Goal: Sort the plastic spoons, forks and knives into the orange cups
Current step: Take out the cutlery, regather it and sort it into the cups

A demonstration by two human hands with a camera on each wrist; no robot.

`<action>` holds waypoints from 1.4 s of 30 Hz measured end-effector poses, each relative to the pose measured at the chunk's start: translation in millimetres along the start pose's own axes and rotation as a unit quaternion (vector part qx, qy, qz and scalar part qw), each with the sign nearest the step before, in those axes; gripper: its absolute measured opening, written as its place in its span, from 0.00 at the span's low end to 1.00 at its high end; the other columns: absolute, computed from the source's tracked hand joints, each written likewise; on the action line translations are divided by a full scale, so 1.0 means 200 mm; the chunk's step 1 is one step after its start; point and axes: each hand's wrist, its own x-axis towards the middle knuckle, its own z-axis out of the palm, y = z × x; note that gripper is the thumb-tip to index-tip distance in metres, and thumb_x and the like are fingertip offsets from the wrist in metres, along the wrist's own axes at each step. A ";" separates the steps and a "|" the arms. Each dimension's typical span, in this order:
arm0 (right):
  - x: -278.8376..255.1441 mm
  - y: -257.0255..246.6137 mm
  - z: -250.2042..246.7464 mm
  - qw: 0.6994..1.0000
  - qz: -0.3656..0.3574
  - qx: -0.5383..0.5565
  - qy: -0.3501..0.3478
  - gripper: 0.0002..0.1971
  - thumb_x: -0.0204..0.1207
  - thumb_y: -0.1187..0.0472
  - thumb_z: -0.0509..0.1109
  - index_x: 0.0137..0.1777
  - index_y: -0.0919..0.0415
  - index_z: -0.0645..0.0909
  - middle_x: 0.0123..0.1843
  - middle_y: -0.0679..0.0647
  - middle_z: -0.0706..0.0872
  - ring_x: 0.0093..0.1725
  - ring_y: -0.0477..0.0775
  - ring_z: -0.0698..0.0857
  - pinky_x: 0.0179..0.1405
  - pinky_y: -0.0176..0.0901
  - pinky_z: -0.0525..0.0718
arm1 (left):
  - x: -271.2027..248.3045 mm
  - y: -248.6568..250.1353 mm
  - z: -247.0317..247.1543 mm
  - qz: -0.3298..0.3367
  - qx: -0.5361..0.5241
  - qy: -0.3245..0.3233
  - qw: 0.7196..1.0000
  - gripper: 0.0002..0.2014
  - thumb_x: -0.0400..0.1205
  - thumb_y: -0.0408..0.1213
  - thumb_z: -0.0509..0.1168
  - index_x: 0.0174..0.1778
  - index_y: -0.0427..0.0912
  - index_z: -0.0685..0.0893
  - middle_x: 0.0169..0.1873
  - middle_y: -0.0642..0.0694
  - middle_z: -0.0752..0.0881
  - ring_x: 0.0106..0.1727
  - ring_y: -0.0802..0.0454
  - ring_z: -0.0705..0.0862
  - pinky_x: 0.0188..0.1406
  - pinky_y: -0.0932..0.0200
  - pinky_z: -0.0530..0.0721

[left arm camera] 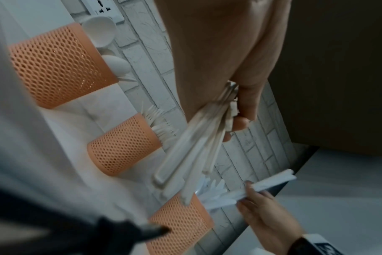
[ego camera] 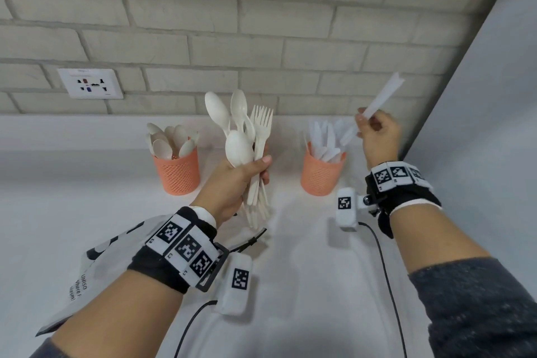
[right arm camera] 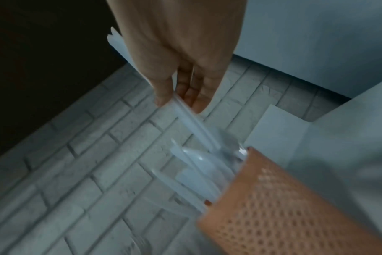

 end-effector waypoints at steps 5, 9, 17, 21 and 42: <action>-0.08 0.05 0.08 0.973 0.031 -0.187 -0.132 0.08 0.72 0.69 0.70 0.50 0.71 0.83 0.39 0.62 0.84 0.39 0.55 0.79 0.40 0.40 0.75 | 0.01 -0.03 0.03 0.009 -0.001 -0.043 0.999 0.15 0.74 0.31 0.70 0.56 0.35 0.79 0.34 0.45 0.78 0.29 0.54 0.78 0.36 0.60 0.79; -0.07 0.09 0.11 0.965 0.057 -0.214 -0.140 0.07 0.80 0.64 0.61 0.53 0.64 0.78 0.46 0.58 0.82 0.48 0.59 0.81 0.47 0.45 0.76 | -0.01 -0.03 0.03 0.006 0.002 -0.040 0.999 0.07 0.79 0.26 0.67 0.50 0.36 0.80 0.34 0.44 0.78 0.28 0.53 0.78 0.39 0.56 0.79; -0.06 0.04 0.13 0.972 -0.062 -0.212 -0.075 0.15 0.75 0.62 0.61 0.44 0.69 0.88 0.46 0.69 0.86 0.47 0.68 0.83 0.48 0.49 0.80 | -0.03 -0.02 0.01 0.001 -0.021 -0.088 0.996 0.06 0.76 0.28 0.68 0.47 0.38 0.81 0.29 0.47 0.82 0.31 0.51 0.80 0.36 0.61 0.83; -0.25 -0.33 0.12 0.979 -0.030 0.000 -0.201 0.17 0.82 0.55 0.62 0.44 0.68 0.86 0.40 0.56 0.85 0.37 0.40 0.82 0.40 0.26 0.75 | 0.00 -0.03 0.01 0.004 -0.051 -0.061 0.997 0.13 0.74 0.32 0.67 0.53 0.35 0.80 0.31 0.47 0.81 0.30 0.53 0.79 0.35 0.61 0.83; -0.60 -0.50 0.41 0.898 0.120 0.221 -0.362 0.10 0.83 0.62 0.59 0.62 0.61 0.74 0.57 0.64 0.85 0.50 0.61 0.85 0.35 0.52 0.85 | -0.08 0.07 0.02 0.032 0.068 0.048 0.996 0.05 0.81 0.28 0.64 0.50 0.31 0.81 0.32 0.41 0.84 0.30 0.50 0.83 0.30 0.60 0.86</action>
